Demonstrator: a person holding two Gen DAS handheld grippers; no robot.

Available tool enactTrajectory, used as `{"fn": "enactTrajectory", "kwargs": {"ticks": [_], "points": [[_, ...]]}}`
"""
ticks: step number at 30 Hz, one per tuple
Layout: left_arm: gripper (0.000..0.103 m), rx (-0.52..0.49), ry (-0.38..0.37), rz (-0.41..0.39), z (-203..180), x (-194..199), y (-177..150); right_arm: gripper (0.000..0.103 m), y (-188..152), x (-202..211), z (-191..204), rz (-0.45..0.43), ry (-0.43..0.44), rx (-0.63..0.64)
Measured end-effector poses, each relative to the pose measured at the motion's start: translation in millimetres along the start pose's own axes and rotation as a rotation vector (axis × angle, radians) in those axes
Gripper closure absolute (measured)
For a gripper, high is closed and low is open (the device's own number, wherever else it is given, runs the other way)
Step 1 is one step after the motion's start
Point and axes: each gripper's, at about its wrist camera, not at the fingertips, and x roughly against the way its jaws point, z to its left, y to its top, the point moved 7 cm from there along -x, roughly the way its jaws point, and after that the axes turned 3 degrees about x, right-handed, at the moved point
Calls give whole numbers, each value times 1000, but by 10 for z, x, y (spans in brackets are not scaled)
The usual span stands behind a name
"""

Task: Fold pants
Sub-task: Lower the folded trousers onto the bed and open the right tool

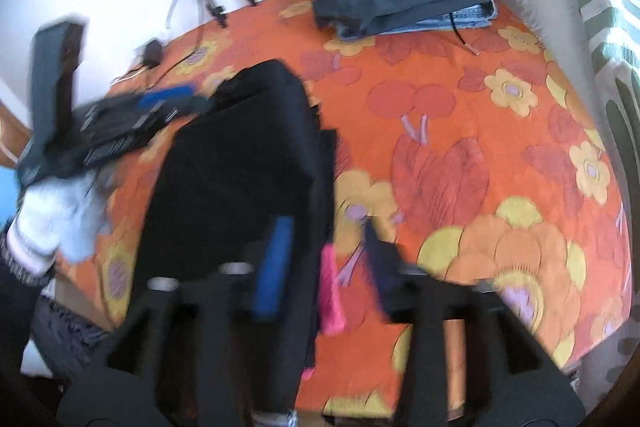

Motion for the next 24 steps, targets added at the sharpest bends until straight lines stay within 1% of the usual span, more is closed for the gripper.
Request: {"fn": "enactTrajectory", "kwargs": {"ticks": [2,3,7,8,9,10,11,12,13,14,16,19,20,22,24], "points": [[49,13,-36,19,-44,-105,106,46,-121,25,54,21,3,11],[49,35,-68,41,-52,-191,149,46,-213,18,83,43,18,10],[49,118,-141,87,-39,-426,225,46,-435,-44,125,101,86,-34],[53,130,-158,96,-46,-463,226,46,-483,-38,127,107,97,-42],[74,143,-180,100,-52,-499,228,46,-528,-32,128,113,110,-49],[89,146,-189,104,-58,-526,228,51,-563,-29,132,120,118,-54],[99,149,-192,106,-60,-541,224,59,-588,-29,137,127,128,-62],[99,149,-188,102,-62,-556,226,69,-616,-37,138,139,145,-70],[100,149,-180,99,-62,-572,230,75,-623,-29,125,137,137,-70],[101,150,-171,98,-64,-591,230,77,-626,-21,114,132,129,-66],[101,145,-141,86,-44,-610,248,87,-627,-2,79,126,125,-65],[101,128,-141,84,-59,-625,279,93,-633,31,42,119,123,-61],[101,120,-139,82,-55,-616,289,93,-633,46,28,117,125,-67],[101,85,-115,74,-38,-577,326,95,-641,56,18,112,126,-69],[103,71,-81,71,7,-553,369,96,-640,58,27,106,102,-49]]}}
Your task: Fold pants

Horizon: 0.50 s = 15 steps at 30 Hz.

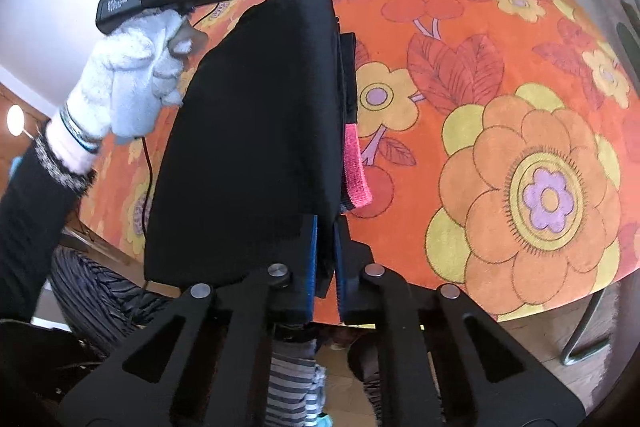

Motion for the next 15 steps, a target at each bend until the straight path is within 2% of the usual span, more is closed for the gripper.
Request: {"fn": "enactTrajectory", "kwargs": {"ticks": [3,5,7,9,10,14,15], "points": [[103,13,15,-31,91,124,118,96,-11,-41,5,13,-33,29],[102,38,-39,-13,132,217,118,97,-23,-23,-4,12,-57,41],[93,46,-78,37,152,243,30,97,-20,6,-16,7,-59,33],[63,29,-65,63,184,251,-91,97,-28,25,-58,5,-59,17],[60,29,-67,77,198,242,-146,97,-33,29,-67,4,-62,12],[60,114,-109,122,303,114,-320,98,-71,21,-135,13,-66,-16],[64,134,-125,124,320,84,-353,98,-81,14,-137,16,-61,-23]]}}
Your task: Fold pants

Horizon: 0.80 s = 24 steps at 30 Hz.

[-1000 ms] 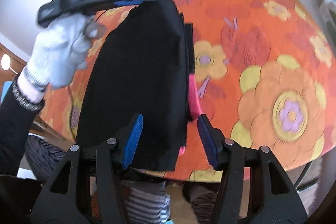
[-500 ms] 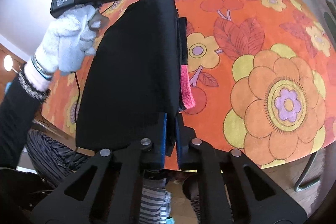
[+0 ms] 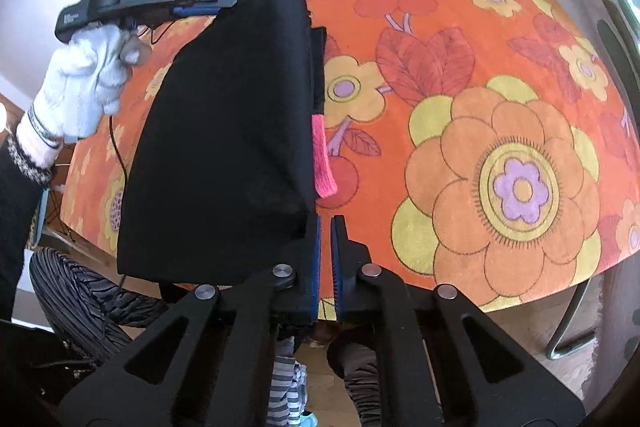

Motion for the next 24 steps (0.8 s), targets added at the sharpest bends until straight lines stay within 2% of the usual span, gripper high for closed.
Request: {"fn": "enactTrajectory", "kwargs": {"ticks": [1,2,3,8,10,12,14,17,19,21,24], "points": [[74,15,-12,-3,17,-32,-23,98,-9,-5,-2,2,4,-6],[92,21,-16,0,20,-64,-45,98,-9,-10,-1,3,4,-8],[94,19,-17,-3,8,-70,-61,98,-8,-12,-1,3,3,-8],[96,-57,100,-59,-40,-43,41,100,-32,-142,17,29,-28,10],[96,-72,108,-54,-39,-67,94,100,-23,-174,34,27,-38,18],[92,-79,164,-72,6,-57,146,100,-11,-173,57,30,-36,18],[89,-84,186,-85,25,0,180,100,-19,-144,74,32,-50,27],[88,-90,208,-123,66,170,215,100,35,62,88,-20,-72,32],[88,-84,196,-135,73,277,210,100,134,249,118,-89,-87,38],[88,-92,144,-133,-7,387,141,98,244,385,177,-157,-70,33],[88,-150,115,-132,-214,514,-87,78,364,336,179,-159,-7,-2]]}}
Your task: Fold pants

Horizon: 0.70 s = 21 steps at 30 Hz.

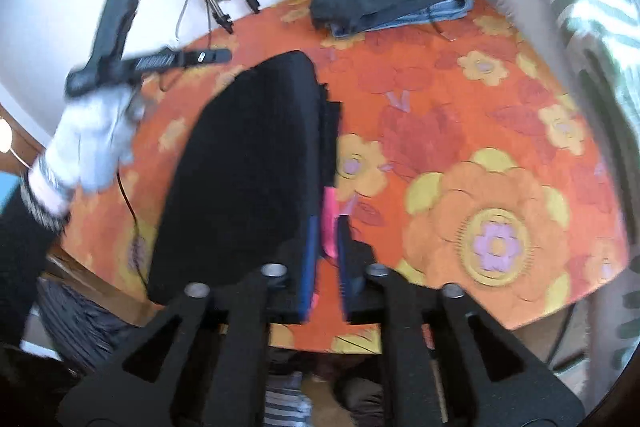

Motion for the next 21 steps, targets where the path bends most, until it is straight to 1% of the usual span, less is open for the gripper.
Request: {"fn": "enactTrajectory", "kwargs": {"ticks": [1,3,5,6,8,10,12,14,15,19,20,21], "points": [[88,-1,-19,6,-71,42,-87,76,23,-66,13,9,18,-8],[88,-17,-67,23,-251,118,-301,76,21,-202,45,23,25,2],[88,-59,-107,50,-483,161,-606,76,-39,-311,69,60,-2,32],[88,-82,-130,78,-601,151,-765,76,-100,-383,77,85,-31,57],[88,-120,-162,117,-812,114,-1059,76,-192,-454,88,111,-57,77],[88,-119,-207,153,-965,56,-1285,76,-209,-434,79,113,-64,83],[88,-116,-205,141,-1044,22,-1404,76,-217,-421,70,129,-66,79],[88,-112,-199,126,-1085,20,-1456,80,-254,-437,72,139,-66,79],[87,-110,-196,127,-1100,22,-1470,84,-289,-430,93,144,-60,80],[86,-121,-155,120,-1121,151,-1453,85,-331,-374,155,155,-58,103],[79,-110,-130,109,-1095,208,-1422,84,-313,-355,158,148,-52,101],[66,-103,-111,100,-1044,252,-1413,84,-259,-305,152,120,-48,95]]}}
